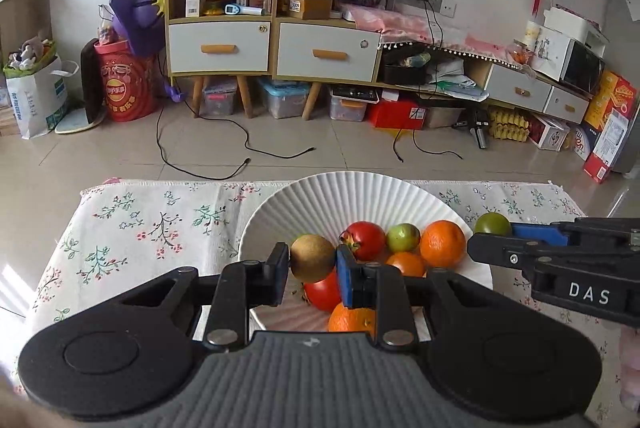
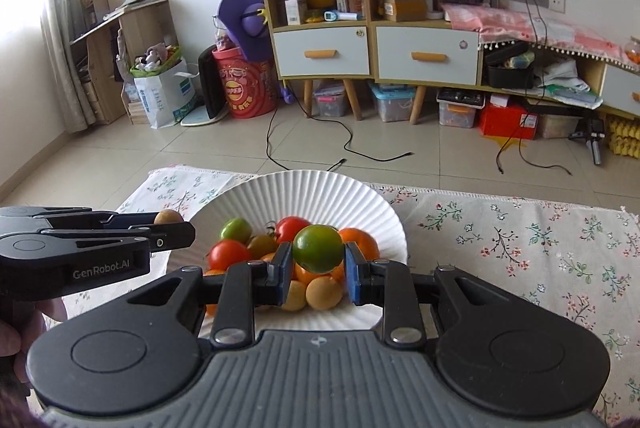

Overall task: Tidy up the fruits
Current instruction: 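Carry the tan fruit and green tomato over the white bowl and lower them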

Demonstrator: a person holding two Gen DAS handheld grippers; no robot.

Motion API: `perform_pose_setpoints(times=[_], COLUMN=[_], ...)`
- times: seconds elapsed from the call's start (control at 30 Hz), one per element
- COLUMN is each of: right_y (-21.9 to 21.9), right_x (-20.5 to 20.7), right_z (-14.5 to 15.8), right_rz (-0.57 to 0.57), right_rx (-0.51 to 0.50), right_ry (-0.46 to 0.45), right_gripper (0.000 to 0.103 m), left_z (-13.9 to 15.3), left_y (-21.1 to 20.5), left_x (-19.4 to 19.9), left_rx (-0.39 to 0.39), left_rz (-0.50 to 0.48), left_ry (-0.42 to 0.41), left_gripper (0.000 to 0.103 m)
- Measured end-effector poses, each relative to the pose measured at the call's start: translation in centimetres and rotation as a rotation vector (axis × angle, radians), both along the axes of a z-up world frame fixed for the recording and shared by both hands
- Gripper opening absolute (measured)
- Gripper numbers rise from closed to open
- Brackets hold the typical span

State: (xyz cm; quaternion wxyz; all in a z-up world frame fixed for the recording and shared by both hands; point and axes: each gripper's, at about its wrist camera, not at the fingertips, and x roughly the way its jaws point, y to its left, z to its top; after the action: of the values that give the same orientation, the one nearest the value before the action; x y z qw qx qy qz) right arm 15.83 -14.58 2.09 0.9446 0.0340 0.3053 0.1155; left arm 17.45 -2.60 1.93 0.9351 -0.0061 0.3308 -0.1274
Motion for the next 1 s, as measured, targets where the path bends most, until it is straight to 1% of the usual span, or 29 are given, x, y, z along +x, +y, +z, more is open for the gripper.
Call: perform_pose_setpoints(times=[0.07, 0.23, 0.37, 0.43, 0.5, 0.6, 0.67, 0.77, 1.0], right_y=[-0.4, -1.6, -2.7, -3.2, -3.4, -3.2, -2.9, -2.1, -0.6], right_x=[0.7, 2.3, 4.0, 4.7, 5.2, 5.6, 5.8, 6.1, 6.2], right_z=[-0.1, -1.0, -2.0, -2.3, -2.4, -2.5, -2.7, -2.8, -3.1], right_rz=[-0.005, -0.045, -0.078, -0.083, -0.086, -0.083, -0.068, -0.047, -0.025], right_rx=[0.012, 0.08, 0.184, 0.242, 0.267, 0.283, 0.287, 0.255, 0.172], right_ry=[0.012, 0.046, 0.063, 0.079, 0.085, 0.088, 0.094, 0.095, 0.085], right_gripper=[0.025, 0.025, 0.025, 0.025, 0.025, 0.025, 0.025, 0.025, 0.025], left_z=[-0.2, -0.9, -1.5, -2.1, -2.7, -3.5, -3.6, -3.6, -3.5], left_y=[0.1, -0.6, -1.4, -1.6, -1.6, -1.4, -1.0, -0.9, -1.2], left_x=[1.1, 3.0, 3.9, 4.3, 4.5, 4.7, 4.7, 4.9, 4.9], left_rx=[-0.024, -0.09, -0.077, -0.091, -0.09, -0.088, -0.104, -0.107, -0.1], left_rz=[-0.002, -0.054, -0.061, -0.055, -0.05, -0.041, -0.032, -0.016, -0.021], left_ry=[0.004, 0.002, -0.001, 0.014, 0.024, 0.039, 0.034, 0.037, 0.026], left_gripper=[0.016, 0.016, 0.017, 0.017, 0.017, 0.017, 0.017, 0.017, 0.017])
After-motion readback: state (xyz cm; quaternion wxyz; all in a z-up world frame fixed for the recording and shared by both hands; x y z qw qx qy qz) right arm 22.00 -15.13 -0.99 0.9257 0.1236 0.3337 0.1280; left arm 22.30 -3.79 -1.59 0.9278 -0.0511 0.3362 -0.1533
